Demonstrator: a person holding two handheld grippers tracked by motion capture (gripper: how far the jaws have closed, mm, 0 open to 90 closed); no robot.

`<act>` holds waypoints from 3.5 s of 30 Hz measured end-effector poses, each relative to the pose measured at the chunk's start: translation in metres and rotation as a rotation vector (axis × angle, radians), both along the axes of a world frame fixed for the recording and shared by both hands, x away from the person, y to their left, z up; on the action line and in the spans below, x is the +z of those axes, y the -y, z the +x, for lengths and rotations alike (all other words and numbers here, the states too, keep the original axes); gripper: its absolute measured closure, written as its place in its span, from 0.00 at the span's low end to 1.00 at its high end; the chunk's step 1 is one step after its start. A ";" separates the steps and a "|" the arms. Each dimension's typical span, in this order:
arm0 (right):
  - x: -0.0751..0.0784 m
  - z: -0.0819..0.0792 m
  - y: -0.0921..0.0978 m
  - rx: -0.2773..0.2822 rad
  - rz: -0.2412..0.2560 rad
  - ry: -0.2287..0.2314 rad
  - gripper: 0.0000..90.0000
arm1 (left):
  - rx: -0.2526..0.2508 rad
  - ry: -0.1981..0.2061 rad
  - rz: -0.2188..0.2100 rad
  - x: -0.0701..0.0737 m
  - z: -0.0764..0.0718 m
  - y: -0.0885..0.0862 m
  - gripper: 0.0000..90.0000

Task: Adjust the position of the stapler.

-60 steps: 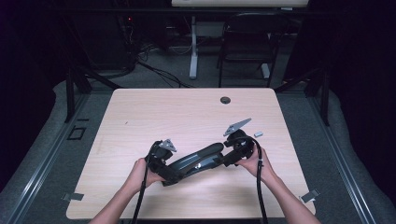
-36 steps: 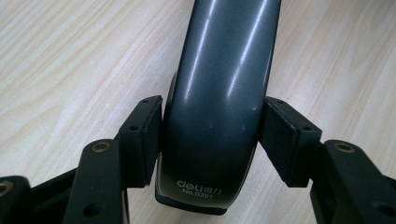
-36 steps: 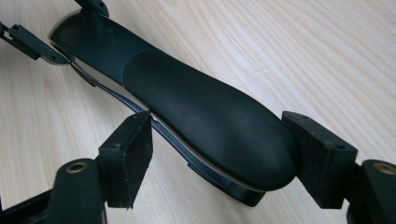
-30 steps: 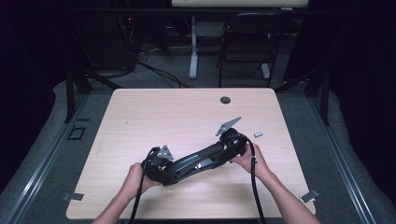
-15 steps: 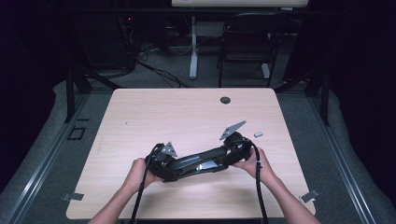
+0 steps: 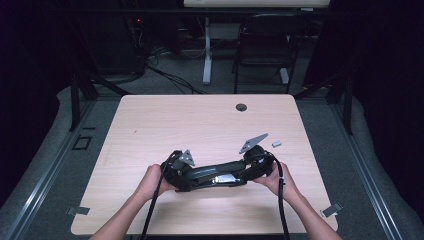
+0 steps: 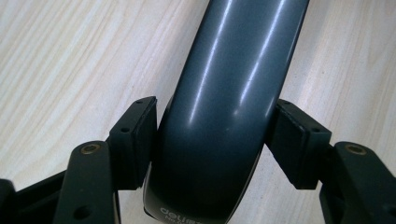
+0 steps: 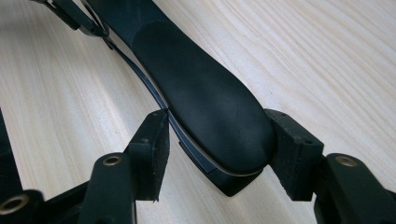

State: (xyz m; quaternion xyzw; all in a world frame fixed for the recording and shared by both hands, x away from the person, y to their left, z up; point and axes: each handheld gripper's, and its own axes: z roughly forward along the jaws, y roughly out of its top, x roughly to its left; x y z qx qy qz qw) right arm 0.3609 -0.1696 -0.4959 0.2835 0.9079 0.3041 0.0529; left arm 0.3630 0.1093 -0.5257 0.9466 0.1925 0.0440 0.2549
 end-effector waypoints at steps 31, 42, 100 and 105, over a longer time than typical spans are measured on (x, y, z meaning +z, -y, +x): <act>-0.001 -0.014 -0.001 -0.065 -0.010 0.024 0.48 | 0.020 -0.034 -0.026 -0.001 0.008 0.002 0.36; -0.002 -0.013 -0.002 -0.068 -0.001 0.021 0.44 | 0.059 -0.038 -0.027 -0.007 0.008 0.002 0.21; -0.011 -0.043 0.012 -0.244 0.042 0.009 0.27 | 0.195 0.141 -0.336 0.030 -0.066 0.043 0.07; -0.018 -0.051 0.017 -0.264 0.024 0.014 0.31 | 0.196 0.148 -0.345 0.027 -0.074 0.051 0.14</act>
